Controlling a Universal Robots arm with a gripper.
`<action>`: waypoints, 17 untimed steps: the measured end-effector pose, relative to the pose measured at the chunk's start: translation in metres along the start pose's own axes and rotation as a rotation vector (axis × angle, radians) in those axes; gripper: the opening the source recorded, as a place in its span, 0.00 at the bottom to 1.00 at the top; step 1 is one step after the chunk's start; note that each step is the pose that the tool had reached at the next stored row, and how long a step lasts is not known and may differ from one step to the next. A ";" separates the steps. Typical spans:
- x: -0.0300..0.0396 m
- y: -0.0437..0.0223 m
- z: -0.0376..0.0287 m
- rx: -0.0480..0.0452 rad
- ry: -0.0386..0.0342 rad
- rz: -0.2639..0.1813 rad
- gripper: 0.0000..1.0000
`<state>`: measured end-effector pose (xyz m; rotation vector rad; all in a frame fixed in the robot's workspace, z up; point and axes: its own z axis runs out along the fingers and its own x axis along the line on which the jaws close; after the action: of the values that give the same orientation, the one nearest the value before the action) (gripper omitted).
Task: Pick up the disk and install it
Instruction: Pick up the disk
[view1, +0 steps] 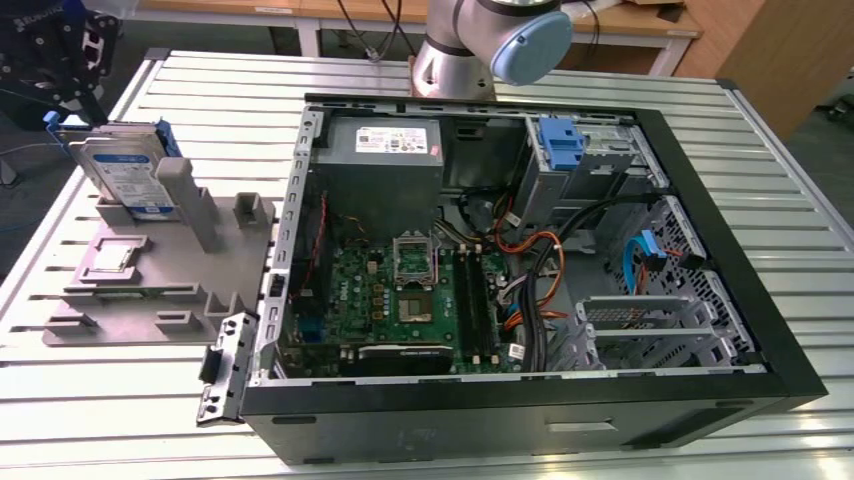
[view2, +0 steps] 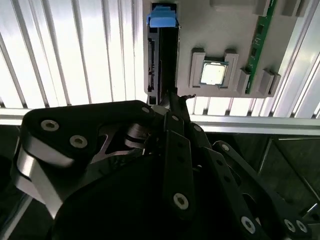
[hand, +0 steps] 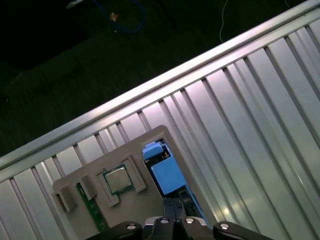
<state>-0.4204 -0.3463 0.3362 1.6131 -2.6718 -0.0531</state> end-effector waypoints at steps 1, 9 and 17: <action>-0.0001 0.0000 -0.0002 -0.0003 -0.0002 -0.005 0.10; -0.0001 -0.0002 -0.0023 -0.0020 -0.0002 -0.081 0.10; -0.0002 -0.0003 -0.0019 -0.0023 0.0038 -0.193 0.10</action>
<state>-0.4200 -0.3463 0.3381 1.8621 -2.5032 -0.0558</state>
